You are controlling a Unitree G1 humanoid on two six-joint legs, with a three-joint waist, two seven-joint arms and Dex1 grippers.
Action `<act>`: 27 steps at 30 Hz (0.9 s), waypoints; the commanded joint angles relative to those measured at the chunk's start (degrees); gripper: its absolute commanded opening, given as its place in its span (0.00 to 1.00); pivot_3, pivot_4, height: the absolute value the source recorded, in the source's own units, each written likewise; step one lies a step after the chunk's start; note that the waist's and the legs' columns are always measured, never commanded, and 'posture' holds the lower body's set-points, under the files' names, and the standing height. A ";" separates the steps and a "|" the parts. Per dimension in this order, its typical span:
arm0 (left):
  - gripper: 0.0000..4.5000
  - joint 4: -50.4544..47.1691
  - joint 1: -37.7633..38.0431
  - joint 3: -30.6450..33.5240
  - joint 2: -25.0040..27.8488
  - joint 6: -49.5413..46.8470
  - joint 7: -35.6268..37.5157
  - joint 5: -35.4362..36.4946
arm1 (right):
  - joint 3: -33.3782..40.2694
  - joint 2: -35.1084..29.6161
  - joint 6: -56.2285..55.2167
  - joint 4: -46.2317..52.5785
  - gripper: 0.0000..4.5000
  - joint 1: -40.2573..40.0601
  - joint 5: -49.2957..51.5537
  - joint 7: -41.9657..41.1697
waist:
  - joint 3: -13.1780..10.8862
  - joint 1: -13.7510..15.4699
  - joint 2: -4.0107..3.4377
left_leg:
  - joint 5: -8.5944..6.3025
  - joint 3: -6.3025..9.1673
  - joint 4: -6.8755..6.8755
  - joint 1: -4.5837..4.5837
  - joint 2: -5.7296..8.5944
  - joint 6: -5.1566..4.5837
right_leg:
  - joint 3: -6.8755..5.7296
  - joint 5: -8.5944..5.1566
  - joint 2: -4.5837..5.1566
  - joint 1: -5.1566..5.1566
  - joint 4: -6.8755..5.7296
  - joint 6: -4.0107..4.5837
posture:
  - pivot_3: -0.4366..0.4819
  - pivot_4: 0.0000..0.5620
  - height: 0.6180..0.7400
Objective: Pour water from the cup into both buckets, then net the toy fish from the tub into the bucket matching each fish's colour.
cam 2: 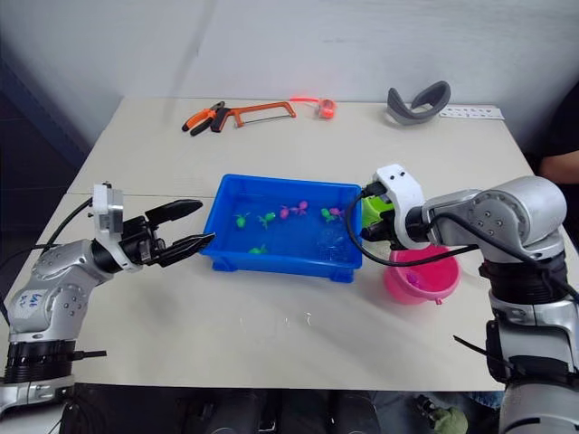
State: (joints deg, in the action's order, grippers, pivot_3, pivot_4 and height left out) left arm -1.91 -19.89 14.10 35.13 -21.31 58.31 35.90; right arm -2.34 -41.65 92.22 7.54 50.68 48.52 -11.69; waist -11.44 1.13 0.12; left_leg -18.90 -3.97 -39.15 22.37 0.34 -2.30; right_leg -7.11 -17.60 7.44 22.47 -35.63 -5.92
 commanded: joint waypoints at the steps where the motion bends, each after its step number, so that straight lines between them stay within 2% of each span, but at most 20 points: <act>1: 0.99 -1.00 -1.16 0.03 0.03 0.24 -0.17 0.52 | 0.10 0.26 -0.23 2.72 0.00 0.91 -3.51 0.36 | 0.00 -0.01 0.00 | 0.00 0.00 0.00 0.00 0.00 0.00 | 0.01 0.00 0.00 0.00 0.00 0.00 | 0.48 0.27 1.00; 4: 0.99 -0.81 -1.49 -0.08 -0.09 0.11 -0.31 0.55 | -2.07 -0.70 -3.76 4.93 0.00 0.23 -6.72 -0.48 | 0.00 0.01 0.00 | 0.00 0.01 0.00 0.02 0.00 0.00 | 0.01 0.00 -0.02 0.03 0.00 0.00 | 0.48 0.27 1.00; 10: 0.99 -1.30 -1.28 -0.22 -0.31 -0.15 -0.70 0.79 | -9.88 -6.70 -13.80 9.60 0.00 -2.23 -14.07 -5.49 | 0.00 0.05 0.01 | 0.00 0.02 0.00 0.03 0.03 0.00 | 0.02 0.00 -0.04 0.03 0.02 0.00 | 0.48 0.27 1.00; 15: 0.99 -2.08 -0.73 -0.17 -0.32 -0.35 -0.80 1.00 | -12.44 -8.52 -17.58 10.32 0.00 -3.41 -18.23 -8.39 | 0.00 0.13 0.01 | 0.01 0.01 0.00 0.02 0.04 0.00 | 0.00 0.00 -0.04 0.02 0.01 -0.01 | 0.48 0.27 1.00; 27: 0.99 -1.79 -0.91 0.24 -0.25 0.02 -0.79 0.95 | -7.59 -2.45 -5.81 7.39 0.00 -3.89 -16.67 -11.30 | 0.01 0.27 0.02 | 0.02 0.08 0.00 0.03 0.04 -0.01 | -0.11 0.00 0.01 -0.01 0.01 -0.01 | 0.48 0.27 1.00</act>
State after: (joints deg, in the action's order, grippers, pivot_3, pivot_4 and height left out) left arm -1.86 -20.87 13.40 34.78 -22.01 57.38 35.91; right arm -12.06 -43.71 84.42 15.55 46.66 33.22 -23.66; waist -11.43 1.40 0.14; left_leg -18.88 -3.87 -39.16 22.40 0.39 -2.31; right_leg -7.22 -17.59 7.45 22.45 -35.62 -5.93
